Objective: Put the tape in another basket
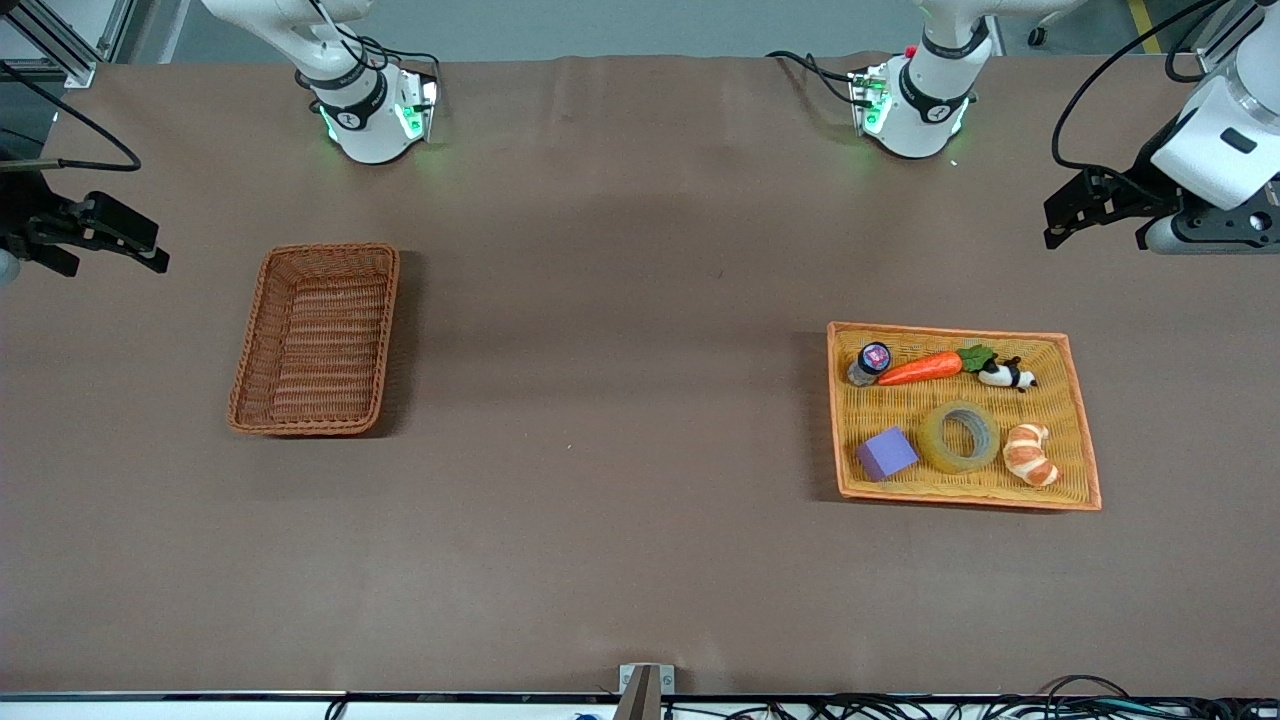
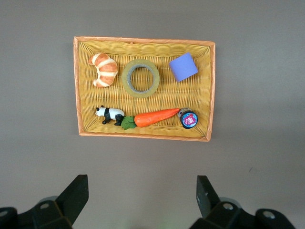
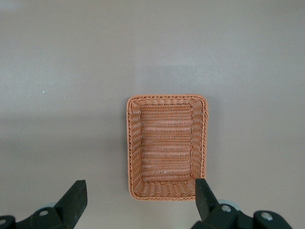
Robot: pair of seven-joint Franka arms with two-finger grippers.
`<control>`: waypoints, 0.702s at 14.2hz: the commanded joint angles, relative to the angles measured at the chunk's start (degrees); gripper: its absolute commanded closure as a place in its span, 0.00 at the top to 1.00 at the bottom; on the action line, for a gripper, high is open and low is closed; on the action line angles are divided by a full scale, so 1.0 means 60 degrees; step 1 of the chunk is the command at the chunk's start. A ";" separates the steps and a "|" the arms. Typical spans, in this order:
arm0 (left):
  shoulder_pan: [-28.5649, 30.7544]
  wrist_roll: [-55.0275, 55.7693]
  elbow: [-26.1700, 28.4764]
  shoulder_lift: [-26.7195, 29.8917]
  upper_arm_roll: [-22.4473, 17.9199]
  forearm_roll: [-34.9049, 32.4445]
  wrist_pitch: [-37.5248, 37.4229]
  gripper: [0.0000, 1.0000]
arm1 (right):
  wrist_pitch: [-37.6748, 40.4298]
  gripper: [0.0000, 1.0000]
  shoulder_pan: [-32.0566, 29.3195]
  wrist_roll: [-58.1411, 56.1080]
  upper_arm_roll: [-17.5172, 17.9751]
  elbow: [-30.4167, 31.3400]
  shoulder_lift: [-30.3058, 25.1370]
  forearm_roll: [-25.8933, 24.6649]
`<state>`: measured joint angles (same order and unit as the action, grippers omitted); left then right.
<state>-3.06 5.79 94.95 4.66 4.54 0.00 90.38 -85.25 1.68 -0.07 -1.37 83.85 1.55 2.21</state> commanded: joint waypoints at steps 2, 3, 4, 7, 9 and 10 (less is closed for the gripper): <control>0.0099 -0.0087 -0.0209 -0.0059 0.0006 0.0146 -0.0019 1.00 | -0.0044 1.00 -0.0046 -0.0090 0.0038 0.0249 -0.0288 -0.0046; 0.0070 -0.0013 -0.0209 -0.0219 0.0006 0.0074 0.0083 1.00 | -0.0030 1.00 -0.0032 -0.0090 0.0038 0.0249 -0.0288 -0.0046; 0.0142 -0.0143 -0.0253 -0.0612 -0.0009 -0.0014 0.0272 1.00 | -0.0030 1.00 -0.0032 -0.0090 0.0038 0.0249 -0.0288 -0.0046; 0.0406 -0.0100 -0.0035 -0.2047 -0.0097 0.0015 0.1572 1.00 | -0.0015 1.00 -0.0046 -0.0090 0.0038 0.0249 -0.0288 -0.0046; 0.0450 0.0076 0.0302 -0.2911 -0.0111 -0.0015 0.2599 1.00 | -0.0015 1.00 -0.0046 -0.0090 0.0038 0.0249 -0.0288 -0.0031; 0.0596 0.0090 0.0535 -0.3322 -0.0097 -0.0029 0.3125 1.00 | -0.0001 1.00 -0.0046 -0.0090 0.0038 0.0249 -0.0288 -0.0031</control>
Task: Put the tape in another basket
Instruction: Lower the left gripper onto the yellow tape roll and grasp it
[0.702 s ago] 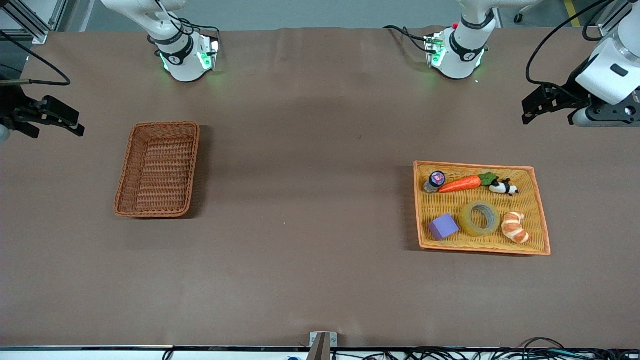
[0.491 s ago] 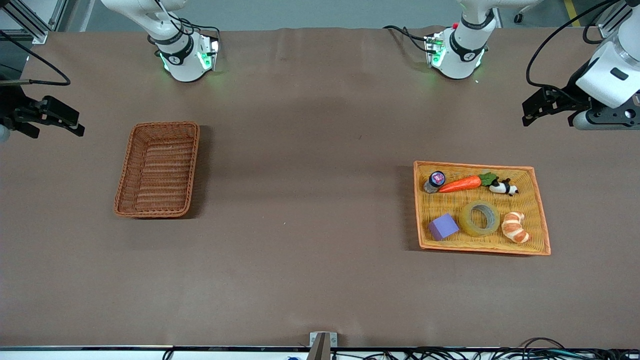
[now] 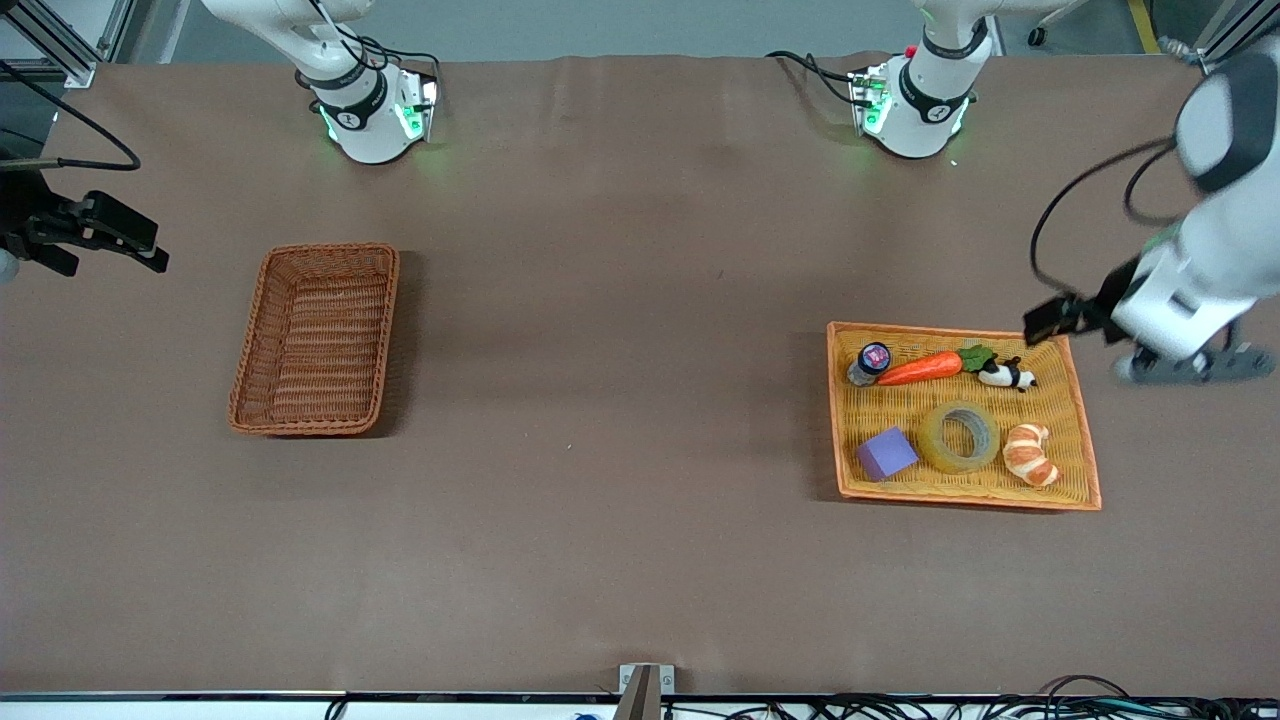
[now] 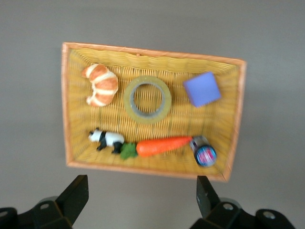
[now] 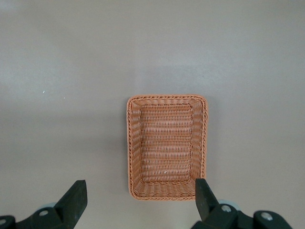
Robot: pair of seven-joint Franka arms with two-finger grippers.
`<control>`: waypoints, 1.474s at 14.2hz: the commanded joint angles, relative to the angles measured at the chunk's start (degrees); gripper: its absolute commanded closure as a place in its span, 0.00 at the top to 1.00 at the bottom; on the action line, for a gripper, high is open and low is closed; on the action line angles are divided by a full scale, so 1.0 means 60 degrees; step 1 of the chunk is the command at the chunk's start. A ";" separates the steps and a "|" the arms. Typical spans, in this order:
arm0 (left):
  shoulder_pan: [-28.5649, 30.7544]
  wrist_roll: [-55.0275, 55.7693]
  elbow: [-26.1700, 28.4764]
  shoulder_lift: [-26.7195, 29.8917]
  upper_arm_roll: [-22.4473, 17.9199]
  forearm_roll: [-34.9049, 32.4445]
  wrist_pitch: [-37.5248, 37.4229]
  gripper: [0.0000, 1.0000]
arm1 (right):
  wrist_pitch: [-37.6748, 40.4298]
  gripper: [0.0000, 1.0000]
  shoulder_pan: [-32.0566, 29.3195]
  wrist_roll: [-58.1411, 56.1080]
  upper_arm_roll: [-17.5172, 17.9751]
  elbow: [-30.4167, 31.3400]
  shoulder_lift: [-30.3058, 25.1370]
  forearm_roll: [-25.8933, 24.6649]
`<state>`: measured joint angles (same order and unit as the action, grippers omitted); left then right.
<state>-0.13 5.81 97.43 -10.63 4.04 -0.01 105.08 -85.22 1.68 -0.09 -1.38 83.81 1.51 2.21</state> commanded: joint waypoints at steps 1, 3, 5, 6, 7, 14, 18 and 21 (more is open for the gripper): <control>0.0182 0.0086 0.0443 -0.0994 -0.0014 -0.0028 0.1434 1.00 | -0.0005 1.00 -0.0046 -0.0088 0.0040 0.0255 -0.0281 -0.0031; 0.0198 0.0086 0.1335 -0.1274 -0.0029 -0.0115 0.2971 1.00 | -0.0005 1.00 -0.0046 -0.0088 0.0040 0.0255 -0.0281 -0.0031; 0.0372 0.0086 0.1705 -0.1756 -0.0029 -0.0539 0.4059 1.00 | 0.0010 1.00 -0.0061 -0.0088 0.0026 0.0255 -0.0281 -0.0031; 0.0461 0.0086 0.1720 -0.2048 -0.0029 -0.0715 0.4368 1.00 | 0.0010 1.00 -0.0061 -0.0088 0.0026 0.0269 -0.0281 -0.0031; 0.0577 0.0086 0.1720 -0.2341 -0.0029 -0.0861 0.4676 0.95 | 0.0010 1.00 -0.0061 -0.0088 0.0026 0.0255 -0.0281 -0.0017; 0.0608 0.0129 0.1896 -0.3192 -0.0014 -0.0863 0.5438 0.69 | 0.0024 1.00 -0.0061 -0.0088 -0.0033 0.0269 -0.0281 -0.0002; 0.0608 0.0364 0.1940 -0.3501 -0.0014 -0.0863 0.5923 0.33 | 0.0024 1.00 -0.0061 -0.0088 -0.0033 0.0269 -0.0266 0.0013; 0.0739 0.0349 0.1911 -0.3050 0.0015 -0.0863 0.5822 0.05 | 0.0024 1.00 -0.0061 -0.0088 -0.0033 0.0269 -0.0266 0.0027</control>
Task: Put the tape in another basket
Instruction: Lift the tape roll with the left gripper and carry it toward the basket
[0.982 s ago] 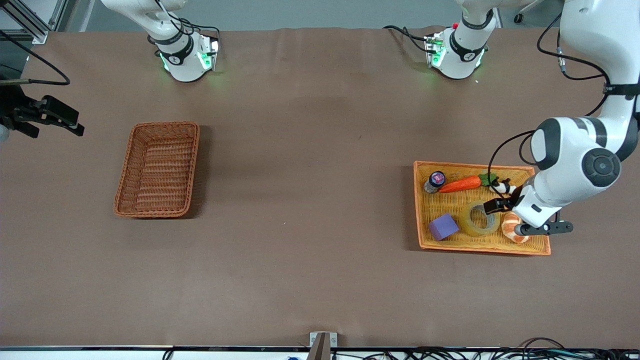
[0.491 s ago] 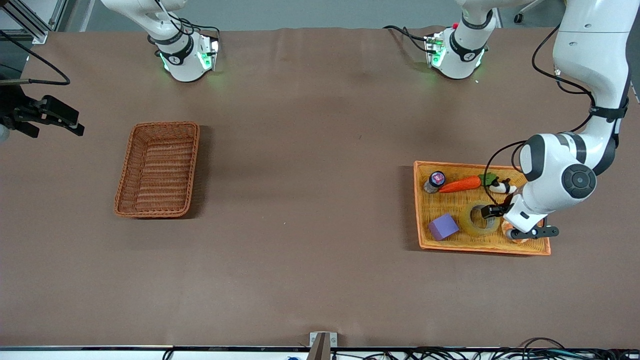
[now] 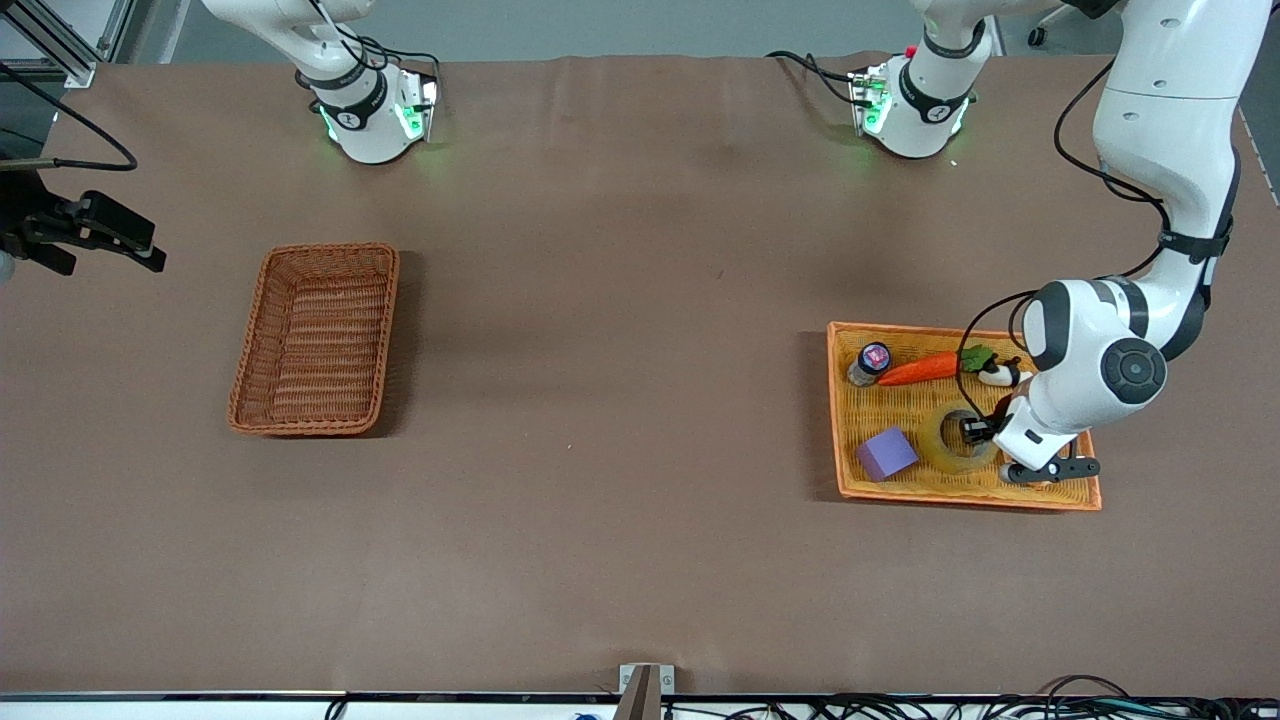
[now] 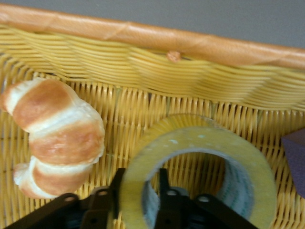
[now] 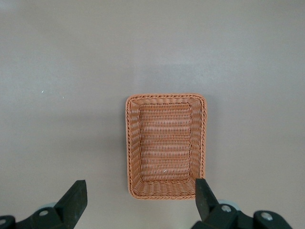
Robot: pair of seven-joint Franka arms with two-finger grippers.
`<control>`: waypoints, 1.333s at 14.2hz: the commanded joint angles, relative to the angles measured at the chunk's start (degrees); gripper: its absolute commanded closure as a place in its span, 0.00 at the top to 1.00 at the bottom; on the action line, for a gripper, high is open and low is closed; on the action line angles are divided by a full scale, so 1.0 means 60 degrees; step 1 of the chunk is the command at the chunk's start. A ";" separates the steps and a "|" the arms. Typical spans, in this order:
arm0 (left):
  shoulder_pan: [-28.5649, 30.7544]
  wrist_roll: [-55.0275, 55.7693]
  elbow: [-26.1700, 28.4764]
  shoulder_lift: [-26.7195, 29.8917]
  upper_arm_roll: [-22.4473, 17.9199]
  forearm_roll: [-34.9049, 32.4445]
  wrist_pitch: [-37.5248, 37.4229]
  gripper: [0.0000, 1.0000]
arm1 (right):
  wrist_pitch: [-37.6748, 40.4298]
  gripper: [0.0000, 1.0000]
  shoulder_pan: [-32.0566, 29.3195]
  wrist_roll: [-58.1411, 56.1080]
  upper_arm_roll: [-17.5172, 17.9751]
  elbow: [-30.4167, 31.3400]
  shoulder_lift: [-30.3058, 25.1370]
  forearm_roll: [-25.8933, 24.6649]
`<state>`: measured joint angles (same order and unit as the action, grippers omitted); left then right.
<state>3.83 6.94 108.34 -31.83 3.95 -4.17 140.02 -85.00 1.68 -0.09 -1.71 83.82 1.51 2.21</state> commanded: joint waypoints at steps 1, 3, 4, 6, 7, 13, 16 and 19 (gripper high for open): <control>0.0079 0.0147 0.0092 0.0805 0.0045 -0.0169 -0.0031 0.01 | -0.0013 1.00 -0.0059 -0.0088 0.0021 0.0268 -0.0266 0.0013; 0.0006 0.0147 0.0019 0.1566 0.0132 -0.0169 -0.0497 0.01 | -0.0013 1.00 -0.0059 -0.0088 0.0021 0.0268 -0.0266 0.0027; -0.0037 0.0161 -0.0054 0.1903 0.0292 -0.0169 -0.0746 0.01 | -0.0013 1.00 -0.0059 -0.0088 0.0021 0.0268 -0.0266 0.0027; -0.0038 0.0191 -0.0593 0.2330 0.0979 -0.0155 -0.1520 0.01 | -0.0013 1.00 -0.0059 -0.0088 0.0021 0.0268 -0.0266 0.0027; -0.0096 0.0481 -0.1147 0.2331 0.1345 -0.0169 -0.2265 0.01 | -0.0013 1.00 -0.0059 -0.0088 0.0021 0.0268 -0.0266 0.0027; -0.2552 0.3584 -0.2966 0.1134 0.2242 -0.0184 -0.3517 0.01 | -0.0013 1.00 -0.0059 -0.0088 -0.0008 0.0268 -0.0266 0.0027; -0.4207 0.6157 -0.4194 -0.0606 0.2228 -0.0096 -0.3503 0.01 | -0.0013 1.00 -0.0059 -0.0088 -0.0008 0.0268 -0.0266 0.0027; -0.5542 0.8053 -0.5516 -0.2118 0.2067 -0.0155 -0.3109 0.01 | -0.0027 1.00 -0.0059 -0.0088 -0.0023 0.0268 -0.0236 0.0027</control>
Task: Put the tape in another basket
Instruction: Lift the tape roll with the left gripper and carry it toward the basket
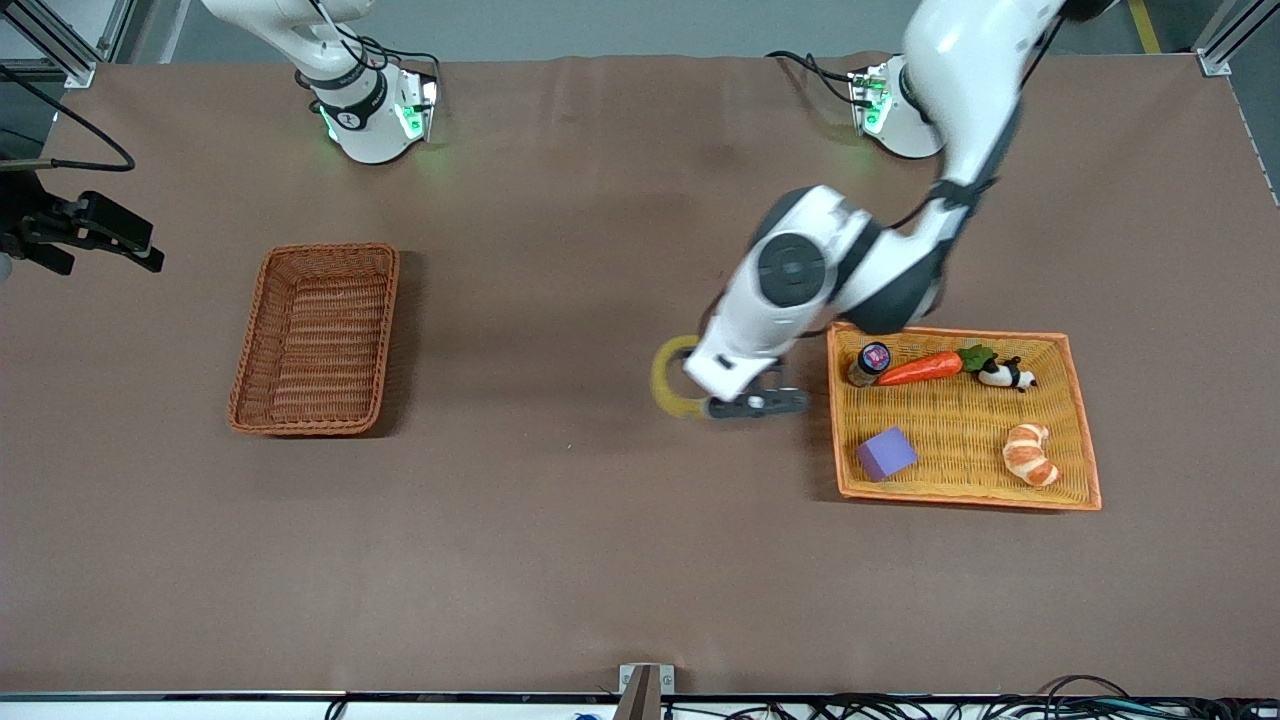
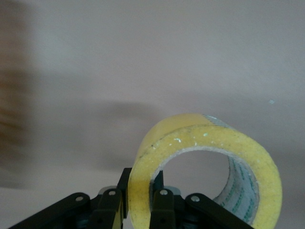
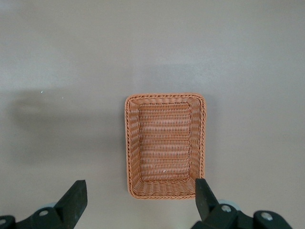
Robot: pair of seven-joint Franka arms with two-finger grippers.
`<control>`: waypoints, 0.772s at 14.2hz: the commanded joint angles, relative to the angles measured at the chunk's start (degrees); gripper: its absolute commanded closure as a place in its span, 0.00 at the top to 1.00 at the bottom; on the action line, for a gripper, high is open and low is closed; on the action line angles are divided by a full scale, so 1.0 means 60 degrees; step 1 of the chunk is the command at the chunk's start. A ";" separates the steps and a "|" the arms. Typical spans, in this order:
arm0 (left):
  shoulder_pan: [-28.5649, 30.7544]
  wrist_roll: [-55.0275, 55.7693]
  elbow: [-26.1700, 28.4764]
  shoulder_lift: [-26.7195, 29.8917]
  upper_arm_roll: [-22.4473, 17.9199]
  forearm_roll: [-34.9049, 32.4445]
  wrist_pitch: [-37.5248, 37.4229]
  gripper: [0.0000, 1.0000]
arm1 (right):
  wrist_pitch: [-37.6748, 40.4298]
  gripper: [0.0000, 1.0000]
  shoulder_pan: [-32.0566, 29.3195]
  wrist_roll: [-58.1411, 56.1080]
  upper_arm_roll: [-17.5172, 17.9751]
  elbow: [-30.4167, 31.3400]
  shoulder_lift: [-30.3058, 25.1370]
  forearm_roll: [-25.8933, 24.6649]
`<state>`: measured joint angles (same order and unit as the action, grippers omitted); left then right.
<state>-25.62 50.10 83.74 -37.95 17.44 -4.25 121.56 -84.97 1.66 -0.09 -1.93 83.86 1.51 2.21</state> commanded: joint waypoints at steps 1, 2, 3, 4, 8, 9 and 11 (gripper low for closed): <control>-0.1029 0.1139 -0.1433 -0.1334 -0.0428 -0.0127 0.0259 0.01 | -0.0032 1.00 -0.0058 -0.0102 0.0014 0.0262 -0.0236 0.0027; -0.1410 0.1360 -0.1433 -0.1569 -0.0619 -0.0127 0.0509 0.03 | -0.0032 1.00 -0.0058 -0.0103 0.0014 0.0247 -0.0236 0.0013; -0.1675 0.1666 -0.1433 -0.1731 -0.0751 -0.0127 0.0642 0.04 | -0.0090 1.00 -0.0058 -0.0103 0.0014 0.0247 -0.0236 -0.0002; -0.1866 0.1901 -0.1433 -0.1863 -0.0767 -0.0127 0.0788 0.06 | -0.0105 1.00 -0.0043 -0.0117 0.0014 0.0233 -0.0236 -0.0075; -0.2088 0.2036 -0.1447 -0.1967 -0.0782 -0.0170 0.1112 0.99 | -0.0091 1.00 0.0045 -0.0117 0.0058 0.0218 -0.0192 -0.0061; -0.2045 0.2007 -0.1448 -0.1880 -0.0840 -0.0200 0.1097 1.00 | -0.0134 1.00 0.0132 -0.0117 0.0087 0.0145 -0.0192 -0.0061; -0.2015 0.1905 -0.1448 -0.1049 -0.1424 -0.0651 0.0646 1.00 | -0.0164 1.00 0.0351 -0.0103 0.0116 -0.0060 -0.0047 -0.0075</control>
<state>-37.77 61.51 75.15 -49.25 11.91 -5.55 128.55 -85.57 2.42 -0.43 -1.44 83.73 1.51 2.21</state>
